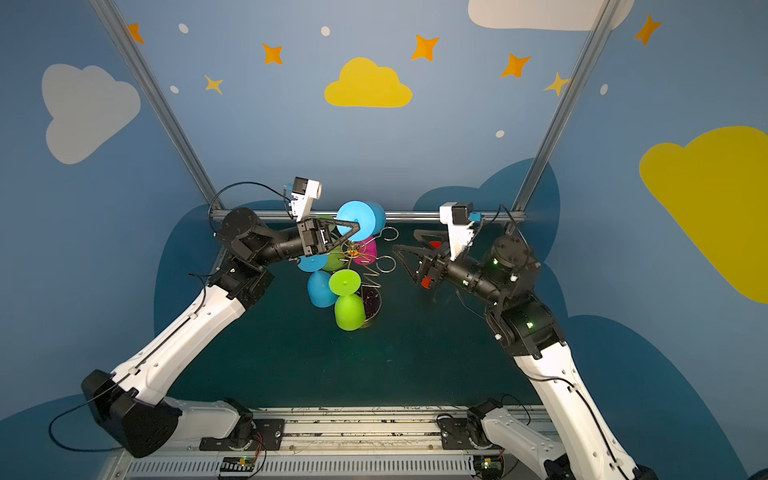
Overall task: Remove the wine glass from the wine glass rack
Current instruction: 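Grip the blue glass foot with the left gripper while right opens and withdraws, then grasp the blue glass bowl with the right gripper while left holds the foot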
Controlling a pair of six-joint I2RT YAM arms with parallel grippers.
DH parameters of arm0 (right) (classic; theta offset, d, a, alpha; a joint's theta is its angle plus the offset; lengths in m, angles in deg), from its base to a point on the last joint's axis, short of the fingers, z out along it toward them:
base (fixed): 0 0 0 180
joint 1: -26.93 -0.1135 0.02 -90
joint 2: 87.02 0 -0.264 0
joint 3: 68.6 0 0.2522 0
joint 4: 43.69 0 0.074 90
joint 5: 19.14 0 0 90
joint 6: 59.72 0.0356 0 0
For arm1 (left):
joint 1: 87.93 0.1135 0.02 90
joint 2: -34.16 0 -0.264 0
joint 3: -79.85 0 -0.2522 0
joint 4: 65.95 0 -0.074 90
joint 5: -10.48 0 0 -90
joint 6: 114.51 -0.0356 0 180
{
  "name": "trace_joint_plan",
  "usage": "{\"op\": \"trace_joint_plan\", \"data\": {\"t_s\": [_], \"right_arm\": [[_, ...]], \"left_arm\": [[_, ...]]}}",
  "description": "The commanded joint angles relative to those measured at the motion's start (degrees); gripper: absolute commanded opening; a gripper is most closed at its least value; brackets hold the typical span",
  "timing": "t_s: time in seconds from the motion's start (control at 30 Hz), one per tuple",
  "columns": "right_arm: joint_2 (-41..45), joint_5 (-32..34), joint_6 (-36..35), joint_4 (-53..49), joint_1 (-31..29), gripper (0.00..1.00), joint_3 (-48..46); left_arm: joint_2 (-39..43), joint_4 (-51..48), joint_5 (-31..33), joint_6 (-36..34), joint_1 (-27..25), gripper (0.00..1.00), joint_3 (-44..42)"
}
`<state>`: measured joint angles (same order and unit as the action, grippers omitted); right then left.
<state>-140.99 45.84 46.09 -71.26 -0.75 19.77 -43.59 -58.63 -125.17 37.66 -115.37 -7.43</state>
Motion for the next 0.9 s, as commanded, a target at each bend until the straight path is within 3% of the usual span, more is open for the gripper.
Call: {"op": "trace_joint_plan", "data": {"t_s": [0.0, 0.17, 0.47, 0.63, 0.87], "right_arm": [[1.85, 5.17, -10.07, 3.83, 0.41, 0.82, -4.6], [2.35, 2.64, -19.79, 13.0, 0.27, 0.84, -10.88], [-3.06, -3.54, -28.36, 18.81, -0.58, 0.85, -10.75], [-6.36, -6.71, -30.4, 20.37, -0.69, 0.86, -9.54], [-11.15, -5.52, -30.93, 22.68, -0.96, 0.86, -7.14]], "left_arm": [[-0.88, 3.67, -2.87, 7.47, 0.57, 0.03, 1.48], [-2.18, 4.1, -5.69, 11.45, 0.71, 0.03, 2.99], [-3.69, 6.31, -9.86, 16.54, 0.69, 0.03, 4.61], [-4.06, 7.11, -10.96, 18.09, 0.69, 0.03, 4.98], [-4.34, 9.4, -11.99, 20.9, 0.63, 0.03, 4.45]]}}
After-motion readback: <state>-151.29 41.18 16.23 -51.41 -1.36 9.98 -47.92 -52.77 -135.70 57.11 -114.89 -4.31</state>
